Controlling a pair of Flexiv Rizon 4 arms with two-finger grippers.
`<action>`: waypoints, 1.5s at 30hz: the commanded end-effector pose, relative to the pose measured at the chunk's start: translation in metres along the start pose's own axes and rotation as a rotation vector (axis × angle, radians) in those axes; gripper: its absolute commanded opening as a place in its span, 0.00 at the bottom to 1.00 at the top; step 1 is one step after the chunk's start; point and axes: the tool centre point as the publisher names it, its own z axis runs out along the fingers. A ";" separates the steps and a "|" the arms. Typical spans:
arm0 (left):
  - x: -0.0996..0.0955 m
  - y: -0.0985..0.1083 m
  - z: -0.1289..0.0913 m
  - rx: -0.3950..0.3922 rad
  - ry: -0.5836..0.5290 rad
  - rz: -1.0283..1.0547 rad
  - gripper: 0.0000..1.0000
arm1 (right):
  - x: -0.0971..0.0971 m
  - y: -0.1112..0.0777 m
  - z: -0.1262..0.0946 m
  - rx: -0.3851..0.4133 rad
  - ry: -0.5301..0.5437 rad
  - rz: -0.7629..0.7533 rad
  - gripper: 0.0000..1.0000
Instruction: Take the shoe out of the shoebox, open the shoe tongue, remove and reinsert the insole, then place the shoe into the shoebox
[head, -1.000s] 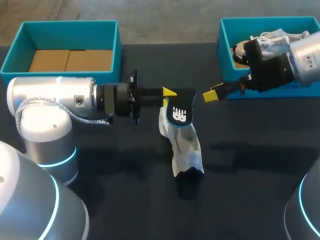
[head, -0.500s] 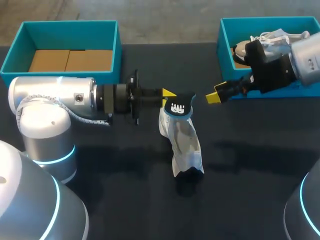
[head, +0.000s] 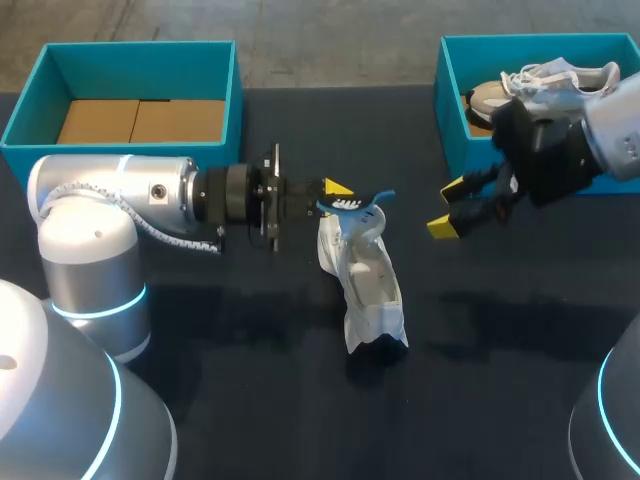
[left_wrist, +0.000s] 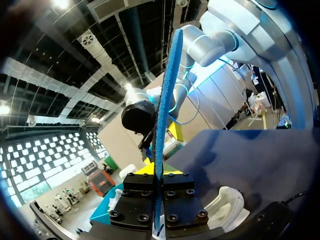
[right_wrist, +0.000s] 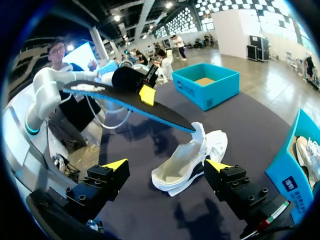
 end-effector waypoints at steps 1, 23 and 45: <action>0.007 -0.006 0.001 0.009 -0.006 -0.016 0.00 | -0.005 -0.005 0.009 0.038 0.003 -0.029 1.00; 0.051 0.006 0.004 0.039 -0.123 -0.164 0.00 | 0.001 -0.056 0.040 0.019 -0.054 -0.087 1.00; 0.066 0.011 0.020 -0.011 -0.211 -0.199 0.00 | 0.007 -0.077 0.041 0.008 -0.083 -0.129 1.00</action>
